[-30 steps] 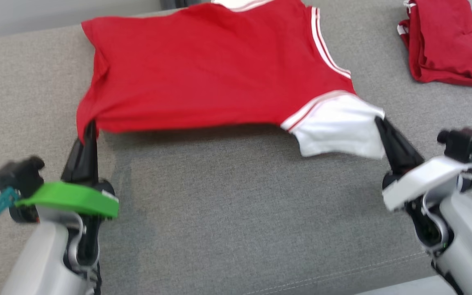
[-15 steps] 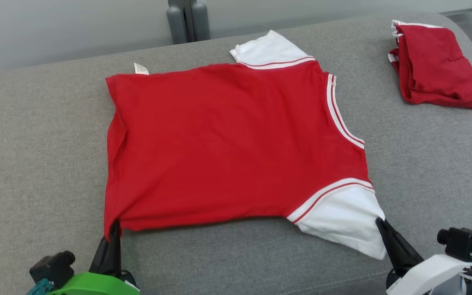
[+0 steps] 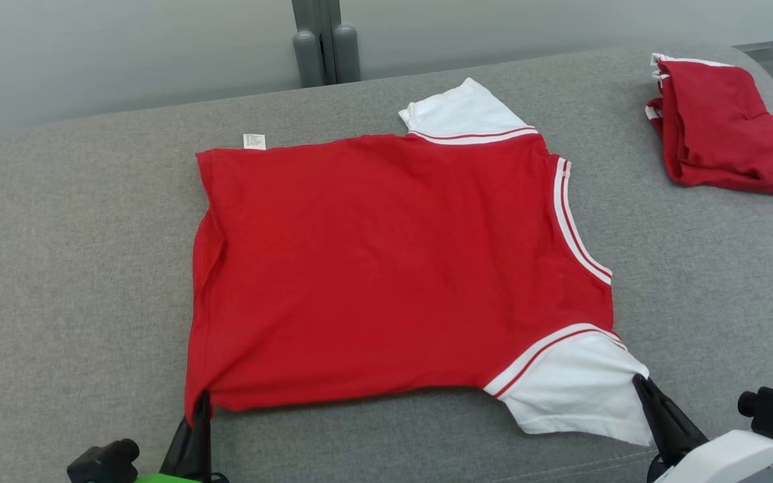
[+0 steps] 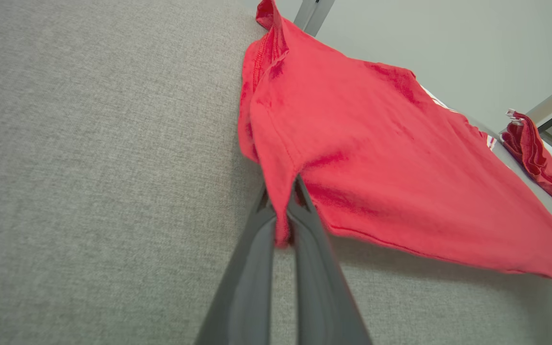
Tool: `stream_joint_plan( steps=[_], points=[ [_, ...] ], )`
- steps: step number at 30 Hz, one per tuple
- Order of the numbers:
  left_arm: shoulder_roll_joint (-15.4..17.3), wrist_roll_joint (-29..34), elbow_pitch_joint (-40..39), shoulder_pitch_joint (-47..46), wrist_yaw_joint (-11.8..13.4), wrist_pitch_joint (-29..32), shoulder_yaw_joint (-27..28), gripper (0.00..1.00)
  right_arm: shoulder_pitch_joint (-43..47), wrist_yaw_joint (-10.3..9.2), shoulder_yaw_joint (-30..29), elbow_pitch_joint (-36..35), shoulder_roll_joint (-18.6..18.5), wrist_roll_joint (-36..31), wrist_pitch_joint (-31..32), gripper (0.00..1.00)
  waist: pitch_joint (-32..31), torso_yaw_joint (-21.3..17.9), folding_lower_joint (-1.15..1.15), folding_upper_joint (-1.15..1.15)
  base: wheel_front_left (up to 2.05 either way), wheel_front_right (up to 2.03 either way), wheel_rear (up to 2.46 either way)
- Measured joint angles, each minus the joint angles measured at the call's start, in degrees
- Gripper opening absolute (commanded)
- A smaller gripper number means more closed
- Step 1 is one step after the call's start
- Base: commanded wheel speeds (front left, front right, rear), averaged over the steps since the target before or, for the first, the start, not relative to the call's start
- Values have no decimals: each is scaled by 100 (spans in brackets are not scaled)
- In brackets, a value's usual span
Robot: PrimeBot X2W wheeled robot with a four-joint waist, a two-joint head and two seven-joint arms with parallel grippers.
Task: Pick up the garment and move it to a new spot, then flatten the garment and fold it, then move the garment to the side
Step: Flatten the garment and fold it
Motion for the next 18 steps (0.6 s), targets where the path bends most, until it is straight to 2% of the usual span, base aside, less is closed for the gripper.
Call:
stream_joint_plan(
  steps=[6,18],
  points=[
    [-24,75,49,-118,-8,0,-120,0,-422,-1,33,46,44,-12,144,0,27,29,0,0,0,0,0],
    [96,172,65,-778,-79,138,-288,0,-1774,-1,81,817,-162,53,303,0,219,155,0,0,0,0,0]
  ],
)
